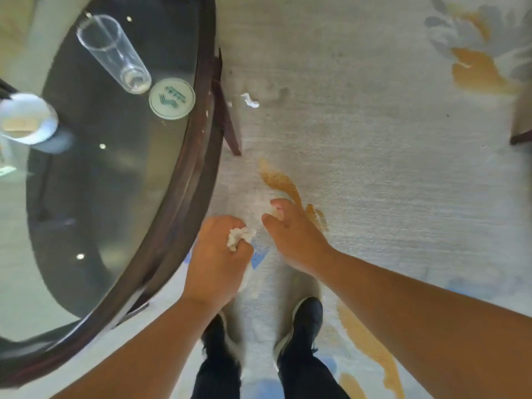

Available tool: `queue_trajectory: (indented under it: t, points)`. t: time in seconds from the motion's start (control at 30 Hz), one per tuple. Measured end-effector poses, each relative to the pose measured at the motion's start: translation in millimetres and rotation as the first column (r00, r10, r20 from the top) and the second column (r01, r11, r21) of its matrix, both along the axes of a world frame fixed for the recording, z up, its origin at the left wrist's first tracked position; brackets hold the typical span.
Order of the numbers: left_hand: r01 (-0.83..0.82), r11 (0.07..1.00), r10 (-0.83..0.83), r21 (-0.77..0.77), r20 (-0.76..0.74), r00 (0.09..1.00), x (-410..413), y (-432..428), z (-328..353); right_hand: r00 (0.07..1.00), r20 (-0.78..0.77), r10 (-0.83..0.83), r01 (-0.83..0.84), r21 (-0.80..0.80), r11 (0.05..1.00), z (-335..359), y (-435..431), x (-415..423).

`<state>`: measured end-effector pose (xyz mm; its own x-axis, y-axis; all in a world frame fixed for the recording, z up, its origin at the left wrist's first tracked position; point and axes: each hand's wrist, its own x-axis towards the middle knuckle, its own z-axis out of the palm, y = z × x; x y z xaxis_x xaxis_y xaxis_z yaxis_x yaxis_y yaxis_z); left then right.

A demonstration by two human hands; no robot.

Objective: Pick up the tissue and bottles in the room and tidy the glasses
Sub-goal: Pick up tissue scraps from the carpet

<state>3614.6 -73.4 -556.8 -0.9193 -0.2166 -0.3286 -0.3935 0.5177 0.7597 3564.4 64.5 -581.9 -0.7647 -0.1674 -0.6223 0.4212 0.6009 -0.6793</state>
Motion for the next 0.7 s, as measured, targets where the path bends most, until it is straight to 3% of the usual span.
queue_trajectory:
  t: [0.2, 0.33, 0.7]
  points:
    - [-0.005, 0.997, 0.010, -0.071, 0.065, 0.998, -1, -13, -67, 0.980, -0.005, 0.197, -0.195, 0.141, 0.971, -66, -5, -6]
    - [-0.032, 0.999, 0.033, -0.020, 0.067, 0.997, 0, -23, -101, 0.950, -0.023, 0.312, -0.304, 0.170, 0.937, -107, -22, -9]
    - [-0.019, 0.999, 0.021, -0.029, 0.099, 0.995, 2, -44, -246, 0.785, 0.007, 0.620, -0.583, 0.349, 0.734, -304, -74, -27]
